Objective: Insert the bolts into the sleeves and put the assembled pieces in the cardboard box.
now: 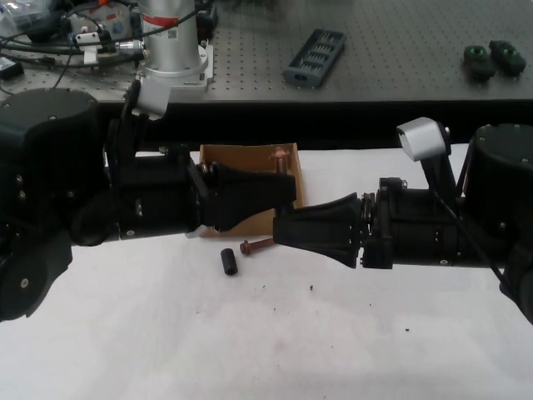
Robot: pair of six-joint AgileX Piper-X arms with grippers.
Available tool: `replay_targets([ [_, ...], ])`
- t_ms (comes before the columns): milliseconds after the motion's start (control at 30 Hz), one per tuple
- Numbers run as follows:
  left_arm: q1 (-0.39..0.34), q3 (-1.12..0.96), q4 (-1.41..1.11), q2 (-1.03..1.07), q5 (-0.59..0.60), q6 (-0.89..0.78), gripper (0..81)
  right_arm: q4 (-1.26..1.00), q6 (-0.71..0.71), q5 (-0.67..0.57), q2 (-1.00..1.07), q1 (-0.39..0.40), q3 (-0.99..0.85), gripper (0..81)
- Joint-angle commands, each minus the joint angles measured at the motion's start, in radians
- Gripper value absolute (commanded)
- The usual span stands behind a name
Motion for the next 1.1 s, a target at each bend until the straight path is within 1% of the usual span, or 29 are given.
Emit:
replay_targets([
  [0, -0.006, 0.006, 0.041, 0.001, 0.025, 0.123, 24.2, -0.107, 0.070, 0.085, -0.014, -0.003, -0.011, 4.0],
  [33, -0.006, 0.006, 0.041, 0.001, 0.010, 0.134, 35.1, -0.107, 0.071, 0.081, -0.014, -0.003, -0.011, 4.0],
  [100, 0.004, 0.006, 0.041, 0.001, -0.045, 0.134, 52.2, -0.107, 0.071, 0.057, -0.014, -0.008, -0.011, 4.0],
  [133, 0.007, 0.006, 0.041, 0.001, -0.061, 0.141, 56.4, -0.107, 0.071, 0.053, -0.014, -0.008, -0.011, 4.0],
  [167, 0.012, 0.006, 0.039, 0.001, -0.059, 0.153, 56.7, -0.107, 0.071, 0.054, -0.014, -0.008, -0.011, 4.0],
  [267, 0.012, 0.006, 0.039, 0.001, -0.058, 0.162, 52.9, -0.107, 0.071, 0.054, -0.014, -0.008, -0.011, 4.0],
  [400, 0.027, 0.006, 0.039, -0.004, -0.080, 0.146, 52.4, -0.107, 0.071, 0.057, -0.014, -0.015, -0.011, 4.0],
  [533, 0.100, 0.003, 0.041, -0.048, -0.138, 0.112, 52.4, -0.041, 0.049, 0.065, -0.014, -0.050, -0.027, 4.3],
  [633, 0.180, 0.001, 0.043, -0.124, -0.142, 0.108, 52.4, 0.087, -0.062, 0.084, -0.007, -0.076, -0.068, 4.3],
  [700, 0.234, 0.001, 0.082, -0.184, -0.150, 0.113, 52.4, 0.146, -0.118, 0.083, 0.024, -0.092, -0.124, 4.3],
  [733, 0.258, 0.001, 0.108, -0.208, -0.159, 0.118, 52.4, 0.167, -0.126, 0.083, 0.049, -0.098, -0.161, 4.3],
  [800, 0.295, 0.001, 0.210, -0.265, -0.178, 0.160, 49.8, 0.195, -0.131, 0.083, 0.116, -0.105, -0.236, 4.3],
  [867, 0.311, 0.003, 0.346, -0.311, -0.182, 0.209, 46.7, 0.221, -0.128, 0.085, 0.195, -0.106, -0.333, 4.3],
  [933, 0.312, 0.003, 0.470, -0.353, -0.190, 0.247, 44.0, 0.274, -0.096, 0.107, 0.294, -0.106, -0.448, 4.3],
  [1067, 0.312, 0.003, 0.646, -0.411, -0.207, 0.252, 39.4, 0.415, -0.032, 0.180, 0.482, -0.106, -0.677, 4.3],
])
